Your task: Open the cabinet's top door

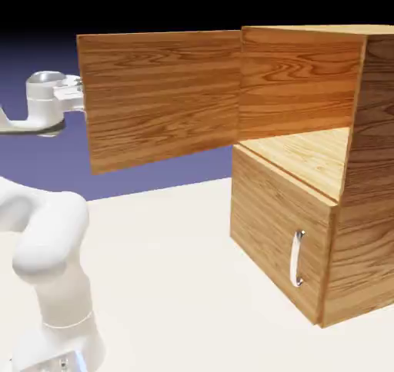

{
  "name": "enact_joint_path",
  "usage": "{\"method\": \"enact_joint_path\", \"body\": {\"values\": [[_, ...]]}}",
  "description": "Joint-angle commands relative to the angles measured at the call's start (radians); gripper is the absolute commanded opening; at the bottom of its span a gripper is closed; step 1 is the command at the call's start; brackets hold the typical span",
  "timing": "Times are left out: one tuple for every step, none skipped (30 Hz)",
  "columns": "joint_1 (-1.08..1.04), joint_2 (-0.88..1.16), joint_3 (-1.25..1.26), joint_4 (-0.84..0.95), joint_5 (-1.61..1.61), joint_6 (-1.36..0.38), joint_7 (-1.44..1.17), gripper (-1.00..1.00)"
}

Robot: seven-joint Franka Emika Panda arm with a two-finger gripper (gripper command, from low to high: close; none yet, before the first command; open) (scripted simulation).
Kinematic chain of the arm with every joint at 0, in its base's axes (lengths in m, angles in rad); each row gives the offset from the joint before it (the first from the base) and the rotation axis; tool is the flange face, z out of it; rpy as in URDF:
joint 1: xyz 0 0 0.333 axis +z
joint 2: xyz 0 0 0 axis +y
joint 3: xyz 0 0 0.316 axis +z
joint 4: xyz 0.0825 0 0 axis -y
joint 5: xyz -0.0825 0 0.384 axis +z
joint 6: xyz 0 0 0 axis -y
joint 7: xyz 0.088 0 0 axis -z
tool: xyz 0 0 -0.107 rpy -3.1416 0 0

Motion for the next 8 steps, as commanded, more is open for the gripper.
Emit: {"method": "enact_joint_path", "body": {"values": [[-0.034,-0.007,0.018,0.036,0.007,-0.024,-0.009,-1.00],[-0.068,-0.014,0.034,0.072,0.013,-0.046,-0.018,-1.00],[-0.102,-0.022,0.050,0.109,0.019,-0.068,-0.027,-1.00],[-0.135,-0.030,0.065,0.145,0.024,-0.090,-0.037,-1.00],[-0.167,-0.039,0.078,0.181,0.029,-0.112,-0.047,-1.00],[-0.199,-0.048,0.091,0.217,0.033,-0.134,-0.058,-1.00],[-0.230,-0.057,0.102,0.254,0.036,-0.155,-0.069,-1.00],[-0.259,-0.066,0.113,0.288,0.039,-0.175,-0.080,-1.00]]}}
